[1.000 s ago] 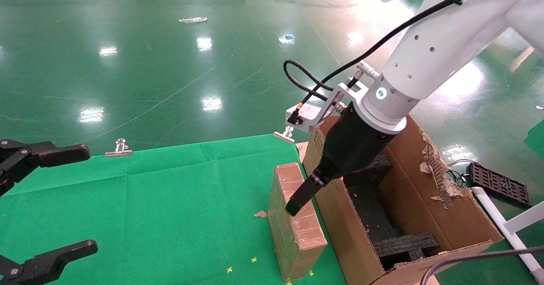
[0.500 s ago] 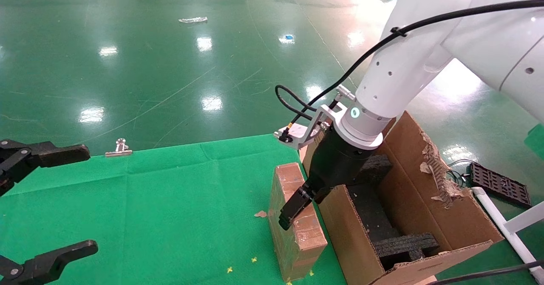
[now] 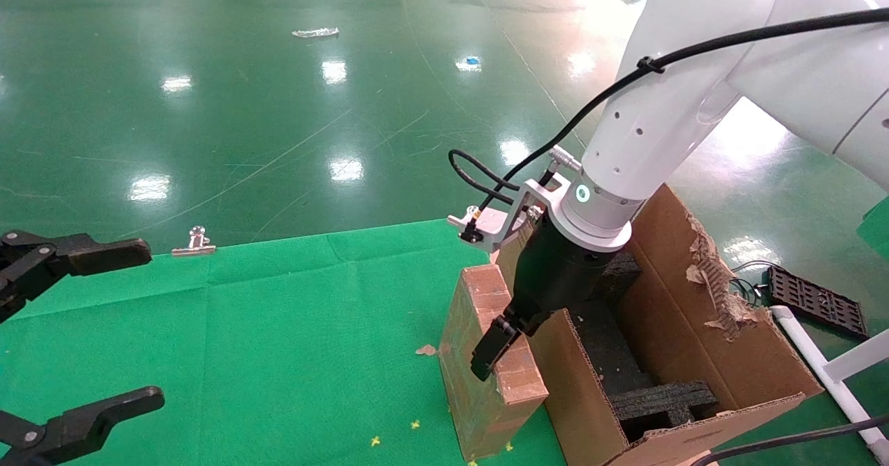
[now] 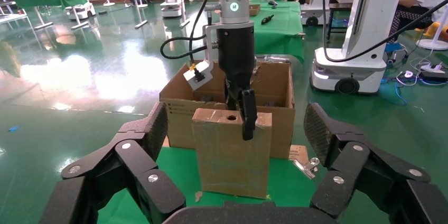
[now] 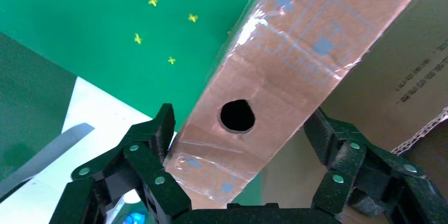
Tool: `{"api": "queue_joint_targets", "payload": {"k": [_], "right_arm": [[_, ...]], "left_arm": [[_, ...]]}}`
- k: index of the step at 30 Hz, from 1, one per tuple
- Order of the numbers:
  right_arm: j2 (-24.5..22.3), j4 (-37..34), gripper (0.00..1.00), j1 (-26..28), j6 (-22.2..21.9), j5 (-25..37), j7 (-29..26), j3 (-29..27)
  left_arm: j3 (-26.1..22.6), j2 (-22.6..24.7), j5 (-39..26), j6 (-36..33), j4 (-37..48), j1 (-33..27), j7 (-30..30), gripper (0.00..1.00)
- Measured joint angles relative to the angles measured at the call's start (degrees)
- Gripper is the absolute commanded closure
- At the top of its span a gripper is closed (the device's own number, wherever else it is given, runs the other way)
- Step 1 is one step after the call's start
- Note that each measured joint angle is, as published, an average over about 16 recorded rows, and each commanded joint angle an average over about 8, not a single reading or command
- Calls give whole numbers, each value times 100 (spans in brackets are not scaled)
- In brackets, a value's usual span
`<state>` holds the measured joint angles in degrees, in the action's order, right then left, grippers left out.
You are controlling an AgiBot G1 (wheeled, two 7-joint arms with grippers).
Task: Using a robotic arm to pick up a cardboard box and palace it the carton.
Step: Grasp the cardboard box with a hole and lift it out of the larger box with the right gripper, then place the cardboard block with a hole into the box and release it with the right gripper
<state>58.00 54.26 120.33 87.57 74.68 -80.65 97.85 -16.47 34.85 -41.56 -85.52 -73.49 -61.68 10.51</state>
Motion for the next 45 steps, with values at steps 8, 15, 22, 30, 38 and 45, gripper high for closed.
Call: {"api": "queue_joint_targets", "payload": {"k": [8, 15, 22, 30, 38, 45], "right_arm": [[-47, 123, 100, -22, -20, 34, -81, 47], [-98, 152, 100, 2, -48, 55, -70, 53], [-334, 299, 100, 235, -331, 127, 109, -91], [-1096, 661, 100, 787, -1068, 215, 594, -535], [-2022, 751, 100, 1409, -1583, 551, 959, -869], [-2607, 560, 100, 1773, -1481, 1120, 909, -805]], "left_arm": [[-3, -1, 2, 1, 0, -1, -2, 100], [-6, -2, 4, 2, 0, -1, -3, 100], [-8, -3, 6, 4, 0, -2, -4, 100], [-11, -5, 8, 5, 0, -2, -6, 100], [-14, -6, 10, 6, 0, -3, -7, 100], [-16, -7, 11, 7, 0, -4, -8, 100]]}}
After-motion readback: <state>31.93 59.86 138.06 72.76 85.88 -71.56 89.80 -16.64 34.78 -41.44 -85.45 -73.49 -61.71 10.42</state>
